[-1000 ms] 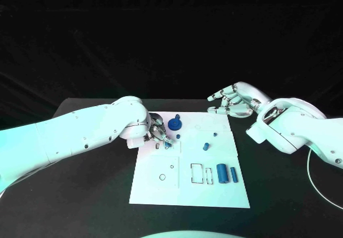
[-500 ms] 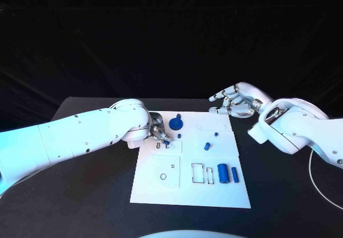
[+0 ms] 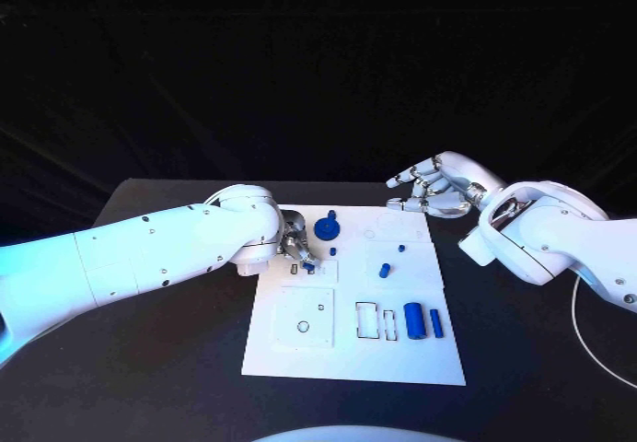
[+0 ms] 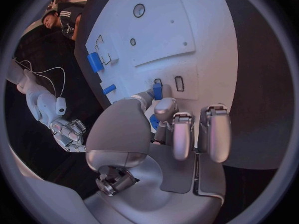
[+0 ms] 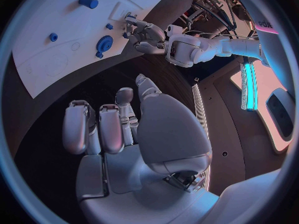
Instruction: Assemble the parts on the task board
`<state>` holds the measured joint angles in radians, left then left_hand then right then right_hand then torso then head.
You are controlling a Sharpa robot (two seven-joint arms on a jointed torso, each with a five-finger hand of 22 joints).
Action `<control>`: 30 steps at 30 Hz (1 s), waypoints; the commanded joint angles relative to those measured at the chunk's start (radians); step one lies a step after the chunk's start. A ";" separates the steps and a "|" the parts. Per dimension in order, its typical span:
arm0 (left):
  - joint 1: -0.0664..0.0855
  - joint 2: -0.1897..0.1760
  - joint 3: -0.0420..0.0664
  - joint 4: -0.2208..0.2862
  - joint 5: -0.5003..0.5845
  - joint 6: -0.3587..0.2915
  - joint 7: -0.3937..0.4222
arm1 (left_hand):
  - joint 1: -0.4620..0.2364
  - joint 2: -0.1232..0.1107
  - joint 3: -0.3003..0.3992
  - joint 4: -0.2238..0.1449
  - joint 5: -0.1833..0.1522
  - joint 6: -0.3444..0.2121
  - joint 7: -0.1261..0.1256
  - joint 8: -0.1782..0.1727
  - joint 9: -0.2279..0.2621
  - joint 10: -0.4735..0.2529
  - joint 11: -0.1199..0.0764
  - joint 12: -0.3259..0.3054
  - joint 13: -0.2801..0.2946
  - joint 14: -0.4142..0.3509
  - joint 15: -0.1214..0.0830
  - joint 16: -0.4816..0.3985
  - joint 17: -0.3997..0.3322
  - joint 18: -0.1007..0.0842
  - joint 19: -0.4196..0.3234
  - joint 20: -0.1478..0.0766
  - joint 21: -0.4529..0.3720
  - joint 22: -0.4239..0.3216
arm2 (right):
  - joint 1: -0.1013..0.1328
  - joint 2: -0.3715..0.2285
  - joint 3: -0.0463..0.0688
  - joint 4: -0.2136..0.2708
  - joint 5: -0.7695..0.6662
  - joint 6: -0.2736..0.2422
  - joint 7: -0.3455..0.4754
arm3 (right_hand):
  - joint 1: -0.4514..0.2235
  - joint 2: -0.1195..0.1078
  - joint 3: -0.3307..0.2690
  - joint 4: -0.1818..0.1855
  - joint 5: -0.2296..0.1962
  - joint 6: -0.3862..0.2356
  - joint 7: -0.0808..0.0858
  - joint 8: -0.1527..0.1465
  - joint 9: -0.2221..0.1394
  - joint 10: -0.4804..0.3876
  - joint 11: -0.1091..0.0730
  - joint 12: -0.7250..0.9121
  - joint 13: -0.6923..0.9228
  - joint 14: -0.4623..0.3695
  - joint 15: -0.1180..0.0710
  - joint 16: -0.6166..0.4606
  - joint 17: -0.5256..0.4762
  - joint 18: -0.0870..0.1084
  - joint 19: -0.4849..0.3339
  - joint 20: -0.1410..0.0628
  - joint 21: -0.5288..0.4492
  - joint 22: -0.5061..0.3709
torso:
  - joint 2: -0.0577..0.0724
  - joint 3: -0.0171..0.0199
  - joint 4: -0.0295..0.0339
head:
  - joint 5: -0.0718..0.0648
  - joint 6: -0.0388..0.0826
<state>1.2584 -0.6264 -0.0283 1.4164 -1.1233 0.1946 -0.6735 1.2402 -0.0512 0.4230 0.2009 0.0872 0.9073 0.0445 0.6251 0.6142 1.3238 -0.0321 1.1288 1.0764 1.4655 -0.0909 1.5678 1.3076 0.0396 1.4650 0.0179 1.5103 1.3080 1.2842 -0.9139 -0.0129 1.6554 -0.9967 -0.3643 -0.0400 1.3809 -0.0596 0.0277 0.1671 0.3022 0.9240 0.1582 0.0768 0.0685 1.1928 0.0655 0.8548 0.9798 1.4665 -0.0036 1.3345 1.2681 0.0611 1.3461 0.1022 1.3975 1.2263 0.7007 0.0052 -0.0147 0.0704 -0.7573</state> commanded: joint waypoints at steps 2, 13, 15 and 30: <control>-0.005 -0.001 -0.002 0.007 -0.019 0.070 -0.005 | 0.001 0.013 0.144 -0.140 0.000 0.002 -0.004 0.007 0.001 0.005 0.000 0.004 -0.001 0.105 0.001 0.003 0.263 -0.019 0.066 0.003 0.003 0.177 | -0.001 0.003 0.000 -0.001 -0.007 0.014 0.009 | -0.006 0.006 -0.001 0.003 0.005 0.006 -0.001 0.005 0.001 -0.007 0.002 -0.003 0.000 0.033 -0.005 -0.002 0.001 0.018 -0.007 -0.001 -0.005 -0.001 | 0.000 0.0003 0.0003 | 0.001 -0.004; -0.006 -0.004 -0.002 0.006 -0.020 0.092 -0.005 | -0.004 0.011 0.155 -0.144 0.001 0.003 -0.004 0.008 0.004 0.006 0.000 0.006 0.001 0.105 0.001 0.003 0.263 -0.019 0.067 0.003 0.004 0.179 | -0.001 0.006 0.000 -0.001 -0.008 0.018 0.009 | -0.006 0.006 -0.001 0.003 0.005 0.006 -0.001 0.005 0.001 -0.007 0.002 -0.003 0.000 0.033 -0.005 -0.002 0.001 0.018 -0.007 -0.001 -0.005 -0.001 | 0.000 0.0002 0.0003 | 0.002 -0.007; -0.006 -0.004 -0.002 0.005 -0.020 0.096 -0.005 | -0.006 0.010 0.157 -0.145 0.002 0.003 -0.005 0.009 0.005 0.007 0.000 0.007 0.002 0.105 0.001 0.003 0.263 -0.019 0.067 0.003 0.005 0.180 | -0.001 0.006 0.000 -0.001 -0.008 0.018 0.009 | -0.006 0.006 -0.001 0.003 0.005 0.006 -0.001 0.005 0.001 -0.007 0.002 -0.003 0.000 0.033 -0.005 -0.002 0.001 0.018 -0.007 -0.001 -0.005 -0.001 | 0.000 0.0003 0.0000 | 0.002 -0.007; -0.008 0.027 -0.007 -0.030 -0.005 0.099 -0.004 | -0.085 0.002 0.152 -0.114 -0.001 0.021 -0.012 0.022 0.020 0.022 -0.004 0.026 0.018 0.105 -0.002 0.003 0.263 -0.019 0.067 0.001 0.003 0.180 | -0.001 0.004 0.000 0.001 -0.008 0.018 0.008 | -0.005 0.007 -0.001 0.004 0.007 0.006 -0.001 0.005 0.001 -0.008 0.002 -0.004 -0.002 0.033 -0.005 -0.005 -0.002 0.019 -0.007 -0.002 -0.006 -0.003 | 0.000 0.0007 -0.0010 | 0.001 -0.009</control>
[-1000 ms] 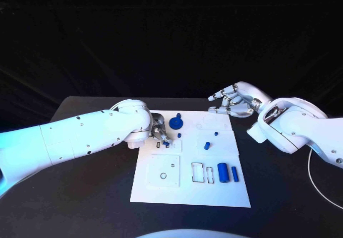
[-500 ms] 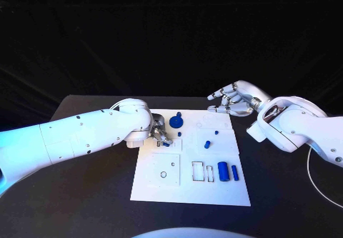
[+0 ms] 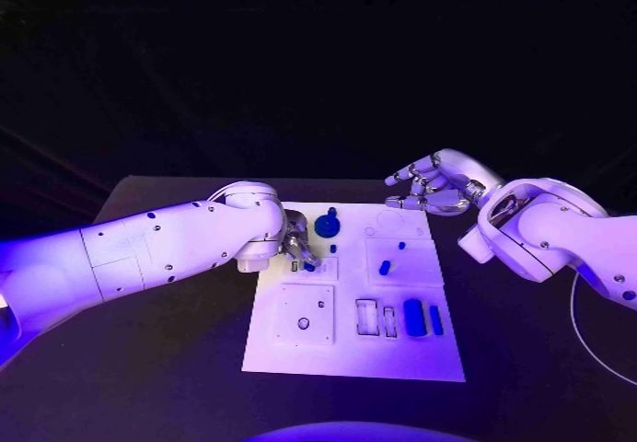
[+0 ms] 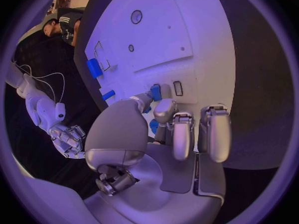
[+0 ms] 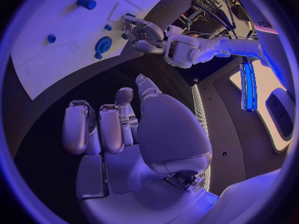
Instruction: Assemble the parts on the task board
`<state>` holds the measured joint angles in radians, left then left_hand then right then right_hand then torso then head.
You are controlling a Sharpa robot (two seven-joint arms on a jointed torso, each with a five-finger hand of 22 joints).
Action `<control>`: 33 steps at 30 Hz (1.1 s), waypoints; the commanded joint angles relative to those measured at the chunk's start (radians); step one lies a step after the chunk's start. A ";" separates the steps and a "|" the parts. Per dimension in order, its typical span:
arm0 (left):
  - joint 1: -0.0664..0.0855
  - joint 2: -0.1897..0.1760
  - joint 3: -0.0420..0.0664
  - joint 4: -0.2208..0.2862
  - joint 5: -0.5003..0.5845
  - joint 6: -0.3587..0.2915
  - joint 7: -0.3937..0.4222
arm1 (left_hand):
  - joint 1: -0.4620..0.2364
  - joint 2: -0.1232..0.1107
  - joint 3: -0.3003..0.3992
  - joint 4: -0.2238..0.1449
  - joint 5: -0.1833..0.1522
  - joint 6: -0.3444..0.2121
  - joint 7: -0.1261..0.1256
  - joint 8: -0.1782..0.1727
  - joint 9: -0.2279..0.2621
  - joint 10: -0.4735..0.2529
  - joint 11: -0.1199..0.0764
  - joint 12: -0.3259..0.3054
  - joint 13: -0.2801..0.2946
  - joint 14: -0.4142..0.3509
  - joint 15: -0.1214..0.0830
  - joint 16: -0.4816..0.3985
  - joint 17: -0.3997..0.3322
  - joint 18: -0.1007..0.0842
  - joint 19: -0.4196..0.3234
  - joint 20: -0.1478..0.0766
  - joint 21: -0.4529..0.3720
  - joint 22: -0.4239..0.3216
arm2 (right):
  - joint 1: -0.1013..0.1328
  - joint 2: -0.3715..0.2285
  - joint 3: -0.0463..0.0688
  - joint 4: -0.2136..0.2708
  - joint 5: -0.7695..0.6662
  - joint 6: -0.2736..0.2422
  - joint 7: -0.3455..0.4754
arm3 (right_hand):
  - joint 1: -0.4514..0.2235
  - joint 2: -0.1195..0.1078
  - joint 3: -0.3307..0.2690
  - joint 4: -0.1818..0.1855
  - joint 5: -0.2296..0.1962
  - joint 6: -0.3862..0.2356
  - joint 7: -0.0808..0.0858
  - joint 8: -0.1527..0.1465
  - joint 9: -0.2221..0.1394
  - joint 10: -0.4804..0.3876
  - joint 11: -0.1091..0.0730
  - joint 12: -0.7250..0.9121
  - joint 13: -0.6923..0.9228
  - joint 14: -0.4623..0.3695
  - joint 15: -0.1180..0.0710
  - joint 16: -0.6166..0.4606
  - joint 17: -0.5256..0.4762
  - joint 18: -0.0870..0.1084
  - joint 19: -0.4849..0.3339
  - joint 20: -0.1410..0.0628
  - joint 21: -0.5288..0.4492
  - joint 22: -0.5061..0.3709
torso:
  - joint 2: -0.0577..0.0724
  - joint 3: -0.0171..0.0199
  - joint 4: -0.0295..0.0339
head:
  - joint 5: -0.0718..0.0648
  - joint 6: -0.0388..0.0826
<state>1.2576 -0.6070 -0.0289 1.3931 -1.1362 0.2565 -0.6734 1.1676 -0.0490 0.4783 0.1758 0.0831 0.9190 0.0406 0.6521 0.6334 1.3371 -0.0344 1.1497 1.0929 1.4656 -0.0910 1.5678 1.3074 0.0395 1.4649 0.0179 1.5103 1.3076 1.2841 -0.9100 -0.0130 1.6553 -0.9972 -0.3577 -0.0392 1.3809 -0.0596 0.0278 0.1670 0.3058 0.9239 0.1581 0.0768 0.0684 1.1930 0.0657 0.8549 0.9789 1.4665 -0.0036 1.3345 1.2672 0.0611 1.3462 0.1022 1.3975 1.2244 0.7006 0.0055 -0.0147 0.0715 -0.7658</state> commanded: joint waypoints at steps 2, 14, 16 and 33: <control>-0.008 0.013 -0.008 -0.013 0.010 0.038 -0.003 | -0.031 -0.002 0.088 -0.080 0.003 0.014 -0.010 -0.004 0.002 0.010 -0.004 0.005 0.001 0.105 -0.003 0.003 0.263 -0.019 0.067 0.000 0.003 0.179 | 0.000 0.000 0.000 0.002 -0.008 0.011 0.008 | -0.006 0.007 -0.002 0.004 0.004 0.006 -0.001 0.005 0.001 -0.008 0.001 -0.003 -0.001 0.033 -0.005 -0.005 -0.002 0.019 -0.008 -0.002 -0.007 -0.001 | 0.000 0.0008 -0.0011 | -0.001 -0.001; -0.009 0.023 -0.009 -0.025 0.013 0.049 -0.001 | -0.109 -0.010 0.042 -0.043 0.002 0.036 -0.017 0.000 0.007 0.021 -0.010 0.017 0.011 0.105 -0.008 0.003 0.263 -0.020 0.070 -0.005 0.007 0.186 | 0.000 -0.002 0.000 0.003 -0.008 0.011 0.007 | -0.008 0.007 -0.004 0.006 0.004 0.006 -0.001 0.005 0.001 -0.008 0.002 -0.003 -0.002 0.033 -0.005 -0.005 -0.001 0.019 -0.008 -0.002 -0.007 -0.002 | 0.000 0.0008 0.0000 | -0.004 -0.002; -0.009 0.023 -0.009 -0.026 0.013 0.050 0.000 | -0.131 -0.014 0.025 -0.030 0.001 0.044 -0.018 0.001 0.008 0.024 -0.010 0.018 0.012 0.105 -0.009 0.003 0.263 -0.020 0.070 -0.006 0.006 0.186 | 0.000 -0.002 0.000 0.003 -0.008 0.010 0.007 | -0.011 0.007 -0.006 0.009 0.003 0.006 -0.001 0.005 0.001 -0.009 0.002 -0.005 -0.004 0.032 -0.005 -0.007 -0.003 0.019 -0.009 -0.002 -0.008 -0.003 | 0.000 0.0007 -0.0003 | -0.004 -0.002; -0.009 0.025 -0.009 -0.038 0.013 0.044 0.001 | -0.218 -0.027 -0.172 0.050 -0.003 0.080 -0.029 -0.007 0.003 0.036 -0.020 0.005 0.000 0.105 -0.017 0.003 0.263 -0.019 0.069 -0.014 0.003 0.185 | 0.000 -0.004 0.000 0.005 -0.008 0.005 0.006 | -0.037 0.011 -0.033 0.035 -0.036 0.005 0.000 0.004 0.001 -0.014 0.004 -0.003 -0.013 0.031 -0.003 -0.019 -0.013 0.021 -0.015 -0.001 -0.019 -0.017 | 0.000 0.0003 0.0004 | -0.006 -0.002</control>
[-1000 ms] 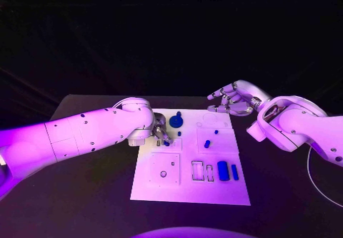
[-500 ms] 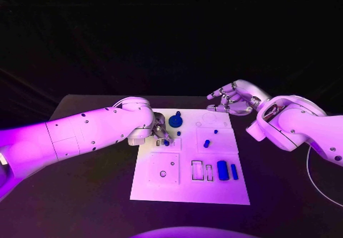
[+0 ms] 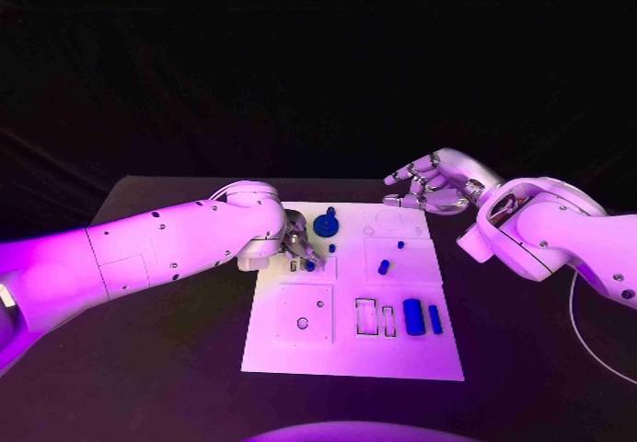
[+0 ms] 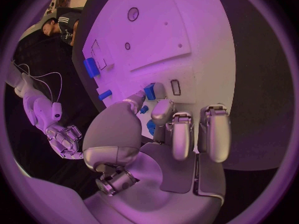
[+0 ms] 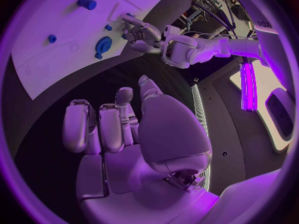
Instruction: Assemble the parts on the task board
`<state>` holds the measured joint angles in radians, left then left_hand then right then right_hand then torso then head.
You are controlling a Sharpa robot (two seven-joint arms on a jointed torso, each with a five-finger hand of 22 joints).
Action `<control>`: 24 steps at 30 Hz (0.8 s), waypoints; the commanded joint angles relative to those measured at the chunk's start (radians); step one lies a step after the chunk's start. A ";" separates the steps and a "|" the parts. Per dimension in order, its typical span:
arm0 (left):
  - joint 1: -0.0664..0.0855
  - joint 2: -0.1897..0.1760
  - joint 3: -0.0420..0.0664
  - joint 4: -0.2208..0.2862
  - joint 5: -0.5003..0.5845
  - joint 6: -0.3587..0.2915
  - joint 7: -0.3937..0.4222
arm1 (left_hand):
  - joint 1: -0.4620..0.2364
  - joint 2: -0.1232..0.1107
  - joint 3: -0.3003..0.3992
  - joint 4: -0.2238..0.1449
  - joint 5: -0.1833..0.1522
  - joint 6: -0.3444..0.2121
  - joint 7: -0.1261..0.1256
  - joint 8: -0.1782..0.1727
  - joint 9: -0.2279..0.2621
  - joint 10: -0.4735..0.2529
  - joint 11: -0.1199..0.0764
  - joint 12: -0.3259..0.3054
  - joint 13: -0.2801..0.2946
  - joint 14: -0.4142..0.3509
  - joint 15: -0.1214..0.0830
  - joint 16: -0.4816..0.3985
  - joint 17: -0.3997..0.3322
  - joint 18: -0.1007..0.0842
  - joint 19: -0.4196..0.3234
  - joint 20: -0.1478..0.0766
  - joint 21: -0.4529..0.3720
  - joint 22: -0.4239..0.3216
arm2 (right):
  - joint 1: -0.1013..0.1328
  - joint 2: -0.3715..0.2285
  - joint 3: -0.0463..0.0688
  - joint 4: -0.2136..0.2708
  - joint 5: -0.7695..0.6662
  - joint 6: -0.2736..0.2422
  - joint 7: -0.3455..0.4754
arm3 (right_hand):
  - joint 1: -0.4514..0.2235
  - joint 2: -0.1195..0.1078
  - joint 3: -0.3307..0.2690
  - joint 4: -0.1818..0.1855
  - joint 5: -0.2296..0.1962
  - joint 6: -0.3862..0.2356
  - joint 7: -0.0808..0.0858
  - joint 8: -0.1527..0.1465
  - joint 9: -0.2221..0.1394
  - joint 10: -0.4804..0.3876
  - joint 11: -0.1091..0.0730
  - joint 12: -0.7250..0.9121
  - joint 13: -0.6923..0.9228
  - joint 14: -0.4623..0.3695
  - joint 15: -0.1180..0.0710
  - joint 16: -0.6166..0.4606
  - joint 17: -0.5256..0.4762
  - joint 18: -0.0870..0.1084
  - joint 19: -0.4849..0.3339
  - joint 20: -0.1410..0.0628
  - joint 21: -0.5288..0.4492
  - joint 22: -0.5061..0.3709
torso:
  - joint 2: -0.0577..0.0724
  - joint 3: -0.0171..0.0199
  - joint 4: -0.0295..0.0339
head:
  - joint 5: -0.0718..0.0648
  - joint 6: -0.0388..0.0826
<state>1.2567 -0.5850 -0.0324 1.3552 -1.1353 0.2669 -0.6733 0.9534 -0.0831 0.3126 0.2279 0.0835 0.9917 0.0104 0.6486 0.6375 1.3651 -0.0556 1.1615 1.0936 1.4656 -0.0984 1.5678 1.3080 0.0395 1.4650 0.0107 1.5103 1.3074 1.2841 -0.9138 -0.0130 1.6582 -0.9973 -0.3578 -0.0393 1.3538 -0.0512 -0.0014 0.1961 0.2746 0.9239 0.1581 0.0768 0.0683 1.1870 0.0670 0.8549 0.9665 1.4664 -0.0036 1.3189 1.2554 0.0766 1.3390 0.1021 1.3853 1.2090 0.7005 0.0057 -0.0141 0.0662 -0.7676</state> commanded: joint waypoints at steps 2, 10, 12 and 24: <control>-0.008 0.002 -0.005 -0.001 0.012 0.032 0.001 | -0.003 0.008 -0.012 0.000 -0.003 0.008 0.001 -0.003 -0.001 0.008 0.001 -0.007 -0.002 0.105 -0.010 0.003 0.263 -0.020 0.069 -0.007 0.003 0.185 | 0.000 0.000 0.000 0.002 -0.008 0.005 0.006 | -0.012 0.003 -0.006 0.008 -0.006 0.005 0.000 0.004 0.001 -0.008 0.002 -0.002 -0.001 0.031 -0.003 -0.004 -0.002 0.006 -0.008 0.000 -0.007 -0.002 | 0.000 0.0002 -0.0005 | 0.000 0.000; -0.008 -0.010 -0.001 0.009 0.012 0.017 0.002 | -0.004 0.013 -0.050 0.016 -0.003 0.013 -0.002 -0.003 -0.001 0.011 -0.001 -0.010 -0.004 0.105 -0.011 0.003 0.263 -0.021 0.071 -0.008 0.005 0.190 | 0.000 0.000 0.000 0.000 -0.008 0.006 0.006 | -0.016 0.004 -0.012 0.013 -0.009 0.004 0.000 0.004 0.001 -0.010 0.003 -0.003 -0.004 0.030 -0.003 -0.008 -0.005 0.007 -0.011 0.000 -0.011 -0.007 | 0.000 -0.0005 -0.0015 | -0.001 0.000; -0.008 -0.018 0.000 0.016 0.012 0.011 0.002 | -0.006 0.014 -0.072 0.026 -0.003 0.016 -0.003 -0.003 0.000 0.013 -0.002 -0.009 -0.004 0.105 -0.012 0.003 0.263 -0.021 0.073 -0.009 0.007 0.193 | 0.000 0.000 0.000 0.000 -0.008 0.006 0.006 | -0.017 0.004 -0.014 0.014 -0.010 0.004 0.000 0.003 0.001 -0.011 0.003 -0.003 -0.004 0.029 -0.003 -0.010 -0.007 0.008 -0.012 0.000 -0.012 -0.009 | 0.000 -0.0006 -0.0010 | -0.002 0.000; 0.008 -0.063 0.036 0.063 0.038 -0.023 0.008 | -0.012 0.025 -0.168 0.061 -0.025 0.021 -0.005 -0.002 0.001 0.020 -0.004 -0.007 -0.001 0.105 -0.014 0.003 0.263 -0.022 0.074 -0.012 0.008 0.196 | 0.000 0.000 0.000 -0.006 -0.008 0.012 0.008 | -0.022 0.000 -0.027 0.020 -0.004 0.003 0.001 0.003 0.001 -0.014 0.004 -0.003 -0.008 0.028 -0.002 -0.016 -0.013 0.009 -0.018 0.000 -0.018 -0.018 | 0.000 0.0002 -0.0006 | -0.004 0.004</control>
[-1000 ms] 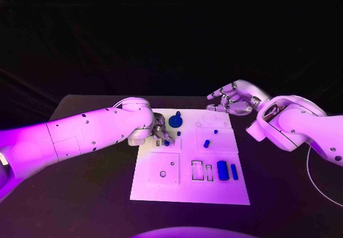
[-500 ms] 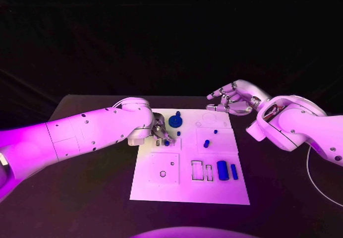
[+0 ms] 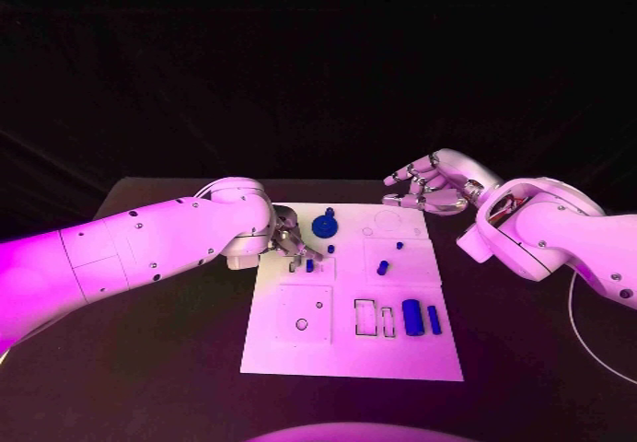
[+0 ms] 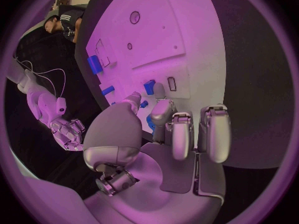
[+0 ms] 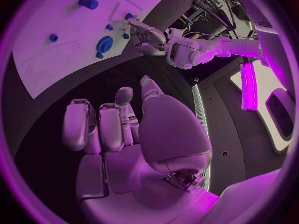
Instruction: Assemble the parts on the task board
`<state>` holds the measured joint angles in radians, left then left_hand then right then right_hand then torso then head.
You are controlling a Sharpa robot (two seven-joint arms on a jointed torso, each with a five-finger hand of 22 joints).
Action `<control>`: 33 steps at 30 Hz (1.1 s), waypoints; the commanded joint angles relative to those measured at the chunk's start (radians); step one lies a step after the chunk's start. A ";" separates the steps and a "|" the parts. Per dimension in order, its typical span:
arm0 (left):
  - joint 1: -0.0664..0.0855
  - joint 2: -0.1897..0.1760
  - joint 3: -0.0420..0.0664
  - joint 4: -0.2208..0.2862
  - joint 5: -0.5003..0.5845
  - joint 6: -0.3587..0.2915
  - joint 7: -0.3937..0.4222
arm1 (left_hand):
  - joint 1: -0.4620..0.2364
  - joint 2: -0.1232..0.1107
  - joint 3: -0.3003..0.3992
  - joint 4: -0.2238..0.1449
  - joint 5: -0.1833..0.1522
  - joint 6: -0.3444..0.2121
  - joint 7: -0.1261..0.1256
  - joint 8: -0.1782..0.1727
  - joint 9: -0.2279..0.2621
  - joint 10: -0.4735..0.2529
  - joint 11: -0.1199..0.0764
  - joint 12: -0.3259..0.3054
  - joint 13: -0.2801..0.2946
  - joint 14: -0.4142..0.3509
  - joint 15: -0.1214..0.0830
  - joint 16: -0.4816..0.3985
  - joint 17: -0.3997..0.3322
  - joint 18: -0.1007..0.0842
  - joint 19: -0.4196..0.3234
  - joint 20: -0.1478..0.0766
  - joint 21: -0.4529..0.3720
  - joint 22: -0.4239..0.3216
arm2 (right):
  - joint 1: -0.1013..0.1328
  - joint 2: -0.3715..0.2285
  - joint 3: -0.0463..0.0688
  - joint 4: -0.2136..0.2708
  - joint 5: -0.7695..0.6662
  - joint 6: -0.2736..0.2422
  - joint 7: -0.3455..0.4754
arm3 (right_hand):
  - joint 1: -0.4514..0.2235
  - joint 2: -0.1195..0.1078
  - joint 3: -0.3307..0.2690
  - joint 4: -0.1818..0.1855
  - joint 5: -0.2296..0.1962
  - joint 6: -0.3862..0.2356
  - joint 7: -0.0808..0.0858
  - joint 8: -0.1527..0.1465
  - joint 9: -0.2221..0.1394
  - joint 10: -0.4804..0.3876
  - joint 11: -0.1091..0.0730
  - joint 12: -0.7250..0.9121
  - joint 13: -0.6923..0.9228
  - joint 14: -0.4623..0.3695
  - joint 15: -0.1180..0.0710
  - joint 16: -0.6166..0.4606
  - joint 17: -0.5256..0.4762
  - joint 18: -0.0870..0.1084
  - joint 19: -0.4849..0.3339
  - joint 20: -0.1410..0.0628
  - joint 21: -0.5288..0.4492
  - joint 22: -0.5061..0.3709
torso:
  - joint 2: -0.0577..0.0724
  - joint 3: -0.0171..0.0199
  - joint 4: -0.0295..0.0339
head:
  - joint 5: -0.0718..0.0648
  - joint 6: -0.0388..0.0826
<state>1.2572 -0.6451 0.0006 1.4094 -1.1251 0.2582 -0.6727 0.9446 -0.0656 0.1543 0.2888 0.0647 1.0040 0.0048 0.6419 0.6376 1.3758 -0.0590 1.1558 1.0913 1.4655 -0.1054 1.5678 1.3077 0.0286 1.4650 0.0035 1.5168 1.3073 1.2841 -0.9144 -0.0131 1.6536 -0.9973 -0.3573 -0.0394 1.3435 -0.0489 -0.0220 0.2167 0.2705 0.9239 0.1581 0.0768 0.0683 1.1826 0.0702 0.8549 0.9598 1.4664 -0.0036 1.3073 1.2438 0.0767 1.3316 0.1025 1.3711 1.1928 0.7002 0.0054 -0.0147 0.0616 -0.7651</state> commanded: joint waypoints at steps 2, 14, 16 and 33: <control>0.013 -0.006 0.006 0.013 0.034 -0.016 0.008 | -0.005 0.008 -0.028 0.000 -0.010 0.009 0.001 0.004 0.001 0.009 -0.001 -0.002 0.001 0.105 -0.007 0.003 0.263 -0.011 0.074 -0.005 0.001 0.195 | 0.000 0.002 0.000 -0.002 -0.007 0.012 0.008 | -0.012 -0.003 -0.010 0.001 0.003 0.002 0.001 0.003 0.001 -0.012 0.001 -0.004 -0.002 0.027 -0.002 -0.006 -0.003 0.010 -0.012 0.000 -0.006 -0.005 | 0.000 0.0008 0.0001 | 0.001 0.003; 0.036 0.003 0.025 -0.044 0.057 -0.010 0.013 | 0.066 0.017 -0.074 -0.019 0.011 -0.030 0.014 -0.017 -0.005 -0.041 0.010 -0.083 -0.085 0.105 -0.001 0.003 0.263 0.002 0.050 0.000 -0.040 0.146 | -0.001 0.008 -0.001 -0.011 -0.005 0.019 0.008 | -0.014 -0.003 -0.015 0.004 0.007 0.002 0.001 0.003 0.001 -0.013 0.001 -0.004 -0.004 0.026 -0.002 -0.009 -0.005 0.011 -0.014 0.001 -0.008 -0.009 | 0.001 0.0007 0.0006 | -0.003 0.002; 0.045 0.014 0.026 -0.075 0.068 0.002 0.015 | 0.099 0.024 -0.082 -0.024 0.026 -0.056 0.027 -0.039 -0.016 -0.080 0.021 -0.139 -0.145 0.105 0.008 0.003 0.263 0.009 0.037 0.006 -0.064 0.118 | -0.001 0.009 -0.001 -0.012 -0.005 0.019 0.007 | -0.013 -0.003 -0.016 0.004 0.008 0.002 0.001 0.003 0.001 -0.013 0.001 -0.003 -0.004 0.026 -0.002 -0.009 -0.005 0.011 -0.014 0.001 -0.009 -0.009 | 0.001 0.0008 0.0007 | -0.002 0.002; 0.074 0.120 0.025 -0.317 0.061 0.122 0.027 | 0.136 0.034 -0.129 -0.006 0.029 -0.076 0.047 -0.080 -0.052 -0.107 0.040 -0.171 -0.189 0.105 0.025 0.003 0.263 0.011 0.034 0.024 -0.075 0.109 | -0.002 0.019 -0.002 -0.019 -0.005 0.023 0.006 | -0.004 0.003 -0.018 0.003 0.019 0.002 0.001 0.003 0.001 -0.014 0.000 0.000 -0.003 0.027 -0.002 -0.009 -0.003 0.011 -0.013 0.001 -0.009 -0.008 | 0.001 -0.0002 -0.0009 | 0.008 0.009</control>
<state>1.3291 -0.5297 0.0257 1.1006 -1.0567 0.3196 -0.6595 1.0753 -0.0327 0.0292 0.2824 0.0917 0.9250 0.0478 0.5682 0.5863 1.2701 -0.0216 0.9814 0.9010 1.4694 -0.0873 1.5678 1.3074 0.0307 1.4652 0.0220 1.4442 1.3079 1.2832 -0.8966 -0.0152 1.6353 -0.9968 -0.3482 -0.0391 1.3397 -0.0529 -0.0347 0.2183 0.2847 0.9238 0.1581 0.0768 0.0682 1.1766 0.0709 0.8549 0.9566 1.4665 -0.0036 1.3032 1.2399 0.0767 1.3247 0.1023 1.3663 1.1846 0.7010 0.0054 -0.0141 0.0679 -0.7566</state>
